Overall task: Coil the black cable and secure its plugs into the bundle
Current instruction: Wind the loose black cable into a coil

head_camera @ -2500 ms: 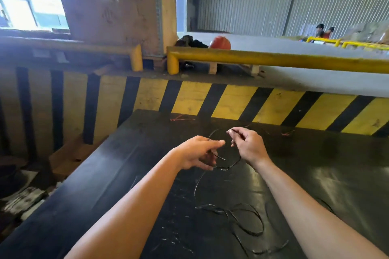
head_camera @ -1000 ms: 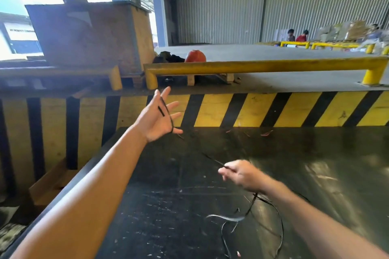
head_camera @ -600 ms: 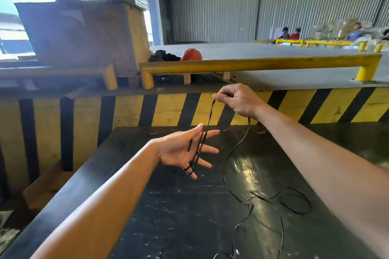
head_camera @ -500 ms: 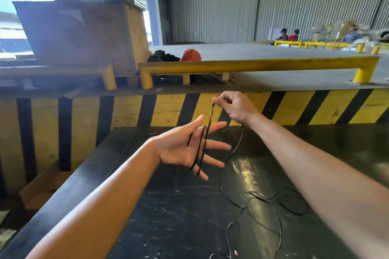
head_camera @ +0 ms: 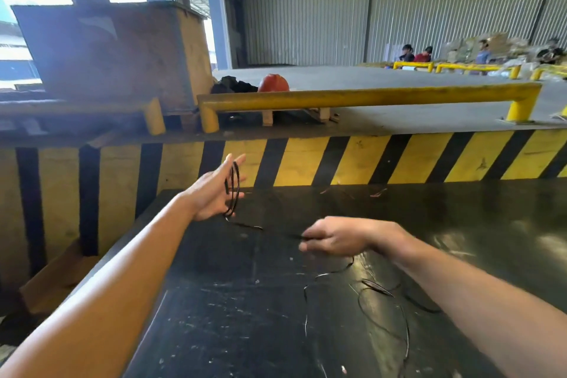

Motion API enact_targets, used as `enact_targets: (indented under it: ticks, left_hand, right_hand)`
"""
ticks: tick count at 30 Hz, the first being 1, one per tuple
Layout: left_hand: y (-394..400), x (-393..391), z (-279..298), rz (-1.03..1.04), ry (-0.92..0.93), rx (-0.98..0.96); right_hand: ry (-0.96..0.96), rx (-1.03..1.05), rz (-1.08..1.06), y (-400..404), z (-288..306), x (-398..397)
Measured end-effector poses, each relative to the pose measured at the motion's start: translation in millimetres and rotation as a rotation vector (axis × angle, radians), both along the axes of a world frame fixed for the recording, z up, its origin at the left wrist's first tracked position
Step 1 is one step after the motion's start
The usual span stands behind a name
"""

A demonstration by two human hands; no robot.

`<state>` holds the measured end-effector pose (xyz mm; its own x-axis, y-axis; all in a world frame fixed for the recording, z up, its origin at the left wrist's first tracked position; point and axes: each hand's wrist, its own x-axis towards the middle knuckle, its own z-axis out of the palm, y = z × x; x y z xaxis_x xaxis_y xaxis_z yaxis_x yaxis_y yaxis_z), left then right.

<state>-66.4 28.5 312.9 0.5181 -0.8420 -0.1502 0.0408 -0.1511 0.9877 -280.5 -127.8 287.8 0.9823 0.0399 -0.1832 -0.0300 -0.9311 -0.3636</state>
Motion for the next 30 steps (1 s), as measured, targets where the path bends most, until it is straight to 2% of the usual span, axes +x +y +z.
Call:
enact_targets:
  ticks: [3,6,8,11,13,16,18,21,23,27,30]
  left_hand:
    - [0,-20,-20,-0.181,-0.018,0.207]
    - [-6,-48,-21,-0.416,0.026,0.302]
    - [-10,-63,-12,-0.551,0.096,0.267]
    - [-11,-72,4,-0.643,0.271,0.050]
    - [-11,-72,14,-0.618,0.365,-0.110]
    - [-16,-65,23,-0.474,0.405,-0.248]
    - [-19,-58,29,-0.359,0.392,-0.313]
    - [-17,-45,40,-0.229,0.356,-0.349]
    - [-14,-32,42,-0.157,0.304,-0.320]
    - [-10,-12,22,0.009,0.136,-0.175]
    - [-13,-11,3,-0.030,-0.017,0.043]
  right_hand:
    - [-0.245,-0.021,-0.061,-17,60,5]
    - [-0.458,-0.010,-0.191,-31,87,18]
    - [-0.565,0.038,-0.250,-37,87,28]
    - [-0.631,0.085,-0.346,-41,55,41]
    - [-0.611,0.171,-0.381,-34,20,46]
    - [-0.543,0.351,-0.473,-8,-22,47]
    - [-0.464,0.361,-0.454,13,-39,43]
    - [-0.228,0.329,-0.323,24,-51,32]
    - [-0.151,0.271,-0.241,19,-48,23]
    - [-0.177,0.004,-0.124,-3,1,14]
    - [-0.226,-0.074,-0.092,-19,50,13]
